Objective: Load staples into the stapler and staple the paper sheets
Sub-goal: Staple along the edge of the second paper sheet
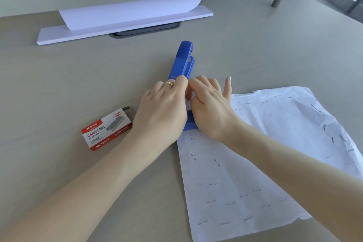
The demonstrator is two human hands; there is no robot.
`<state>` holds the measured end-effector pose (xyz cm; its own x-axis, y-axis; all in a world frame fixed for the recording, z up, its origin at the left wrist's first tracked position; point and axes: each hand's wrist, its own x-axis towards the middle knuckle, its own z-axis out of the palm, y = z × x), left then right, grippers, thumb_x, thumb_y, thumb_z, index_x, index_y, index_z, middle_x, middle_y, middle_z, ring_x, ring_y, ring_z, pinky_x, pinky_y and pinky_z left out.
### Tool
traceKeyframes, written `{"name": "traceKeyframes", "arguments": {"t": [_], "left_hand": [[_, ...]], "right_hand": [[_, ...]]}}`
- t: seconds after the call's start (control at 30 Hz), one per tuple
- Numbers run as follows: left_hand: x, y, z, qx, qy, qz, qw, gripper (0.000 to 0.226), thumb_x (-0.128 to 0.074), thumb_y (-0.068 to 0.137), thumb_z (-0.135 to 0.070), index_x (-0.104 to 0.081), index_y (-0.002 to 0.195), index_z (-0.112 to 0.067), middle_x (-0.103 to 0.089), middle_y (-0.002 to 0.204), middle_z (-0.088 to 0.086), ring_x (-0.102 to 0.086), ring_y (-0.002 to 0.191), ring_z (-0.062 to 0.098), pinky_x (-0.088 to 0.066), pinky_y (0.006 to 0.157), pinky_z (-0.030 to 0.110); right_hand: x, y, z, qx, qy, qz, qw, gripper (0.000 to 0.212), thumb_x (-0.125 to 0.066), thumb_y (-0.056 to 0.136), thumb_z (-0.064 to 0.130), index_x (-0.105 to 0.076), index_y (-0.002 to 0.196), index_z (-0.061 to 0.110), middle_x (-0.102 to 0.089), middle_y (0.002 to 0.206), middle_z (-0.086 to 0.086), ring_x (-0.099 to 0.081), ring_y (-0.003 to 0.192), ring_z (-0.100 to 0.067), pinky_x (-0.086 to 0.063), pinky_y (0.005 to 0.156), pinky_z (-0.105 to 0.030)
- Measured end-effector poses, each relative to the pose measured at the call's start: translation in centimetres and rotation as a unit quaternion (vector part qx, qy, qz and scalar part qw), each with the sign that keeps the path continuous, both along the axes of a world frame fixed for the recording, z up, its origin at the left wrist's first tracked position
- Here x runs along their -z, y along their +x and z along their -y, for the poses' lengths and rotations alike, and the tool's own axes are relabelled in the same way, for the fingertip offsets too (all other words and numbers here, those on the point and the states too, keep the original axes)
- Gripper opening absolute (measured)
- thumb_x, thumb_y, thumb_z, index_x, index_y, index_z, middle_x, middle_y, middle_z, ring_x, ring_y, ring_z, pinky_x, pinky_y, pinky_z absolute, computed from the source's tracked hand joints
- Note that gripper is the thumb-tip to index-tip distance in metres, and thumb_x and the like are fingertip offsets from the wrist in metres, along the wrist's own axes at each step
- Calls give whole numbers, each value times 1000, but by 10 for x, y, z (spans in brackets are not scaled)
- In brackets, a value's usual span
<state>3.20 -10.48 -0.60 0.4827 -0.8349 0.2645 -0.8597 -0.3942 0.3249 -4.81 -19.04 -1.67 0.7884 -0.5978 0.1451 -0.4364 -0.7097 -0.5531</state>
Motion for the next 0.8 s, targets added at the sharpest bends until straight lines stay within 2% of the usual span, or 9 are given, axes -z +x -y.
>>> {"name": "traceKeyframes", "arguments": {"t": [0.2,0.3,0.43,0.5,0.53,0.6,0.63,0.7,0.8], "left_hand": [[-4,2,2,-14,-55,-19,998,18,-33,84,4,-41,91,-11,-48,89,3,-43,87,26,-25,65,29],[-2,-4,-5,-52,-129,-45,989,19,-34,88,1,-48,98,-6,-49,86,3,-42,81,23,-26,65,30],[-6,-5,-12,-72,-220,-88,969,22,-34,88,2,-51,99,-6,-56,93,7,-48,85,23,-34,67,28],[-7,-3,-16,-73,-241,-102,962,25,-32,88,5,-52,100,-6,-54,92,5,-48,86,21,-31,65,23],[-7,-2,-18,-78,-254,-112,958,26,-31,88,5,-52,100,-6,-53,92,4,-49,86,21,-31,64,22],[-9,0,-20,-93,-285,-137,944,27,-30,89,4,-52,100,-7,-54,92,3,-50,87,20,-34,66,21],[-10,1,-20,-99,-295,-147,939,27,-29,90,3,-52,100,-8,-55,93,3,-50,88,19,-36,68,21],[-12,2,-19,-104,-301,-158,935,26,-29,91,0,-51,100,-9,-55,93,1,-51,88,17,-37,69,22],[-11,1,-19,-100,-330,-177,922,27,-28,91,0,-52,97,-12,-57,93,0,-53,90,16,-38,71,17]], "right_hand": [[-6,5,2,24,41,-4,999,22,-28,83,2,-41,85,19,-49,103,1,-38,109,-22,11,113,-54],[-10,3,-1,24,159,57,985,20,-34,87,12,-44,75,25,-48,86,12,-39,96,-14,-6,114,-51],[-14,-4,4,30,200,145,969,15,-40,86,23,-50,77,29,-52,82,17,-47,88,-9,-26,109,-50],[-12,-13,6,37,181,137,973,15,-40,88,17,-53,87,27,-54,92,15,-49,97,-12,-32,106,-40],[-11,-19,7,36,169,130,976,18,-40,90,12,-53,92,25,-54,99,13,-48,102,-12,-35,102,-28],[-13,-33,8,29,151,127,980,23,-40,91,6,-53,99,24,-51,110,11,-46,105,-9,-35,80,-3],[-16,-40,8,26,142,124,982,24,-41,91,6,-53,102,24,-50,113,12,-45,103,-8,-35,74,0],[-21,-52,7,21,124,95,987,27,-42,93,11,-51,115,24,-46,122,12,-44,103,-11,-35,75,-8],[-15,-68,-3,-8,47,-3,999,42,-43,95,25,-36,136,26,-33,146,8,-28,134,-15,-24,107,-30]]}}
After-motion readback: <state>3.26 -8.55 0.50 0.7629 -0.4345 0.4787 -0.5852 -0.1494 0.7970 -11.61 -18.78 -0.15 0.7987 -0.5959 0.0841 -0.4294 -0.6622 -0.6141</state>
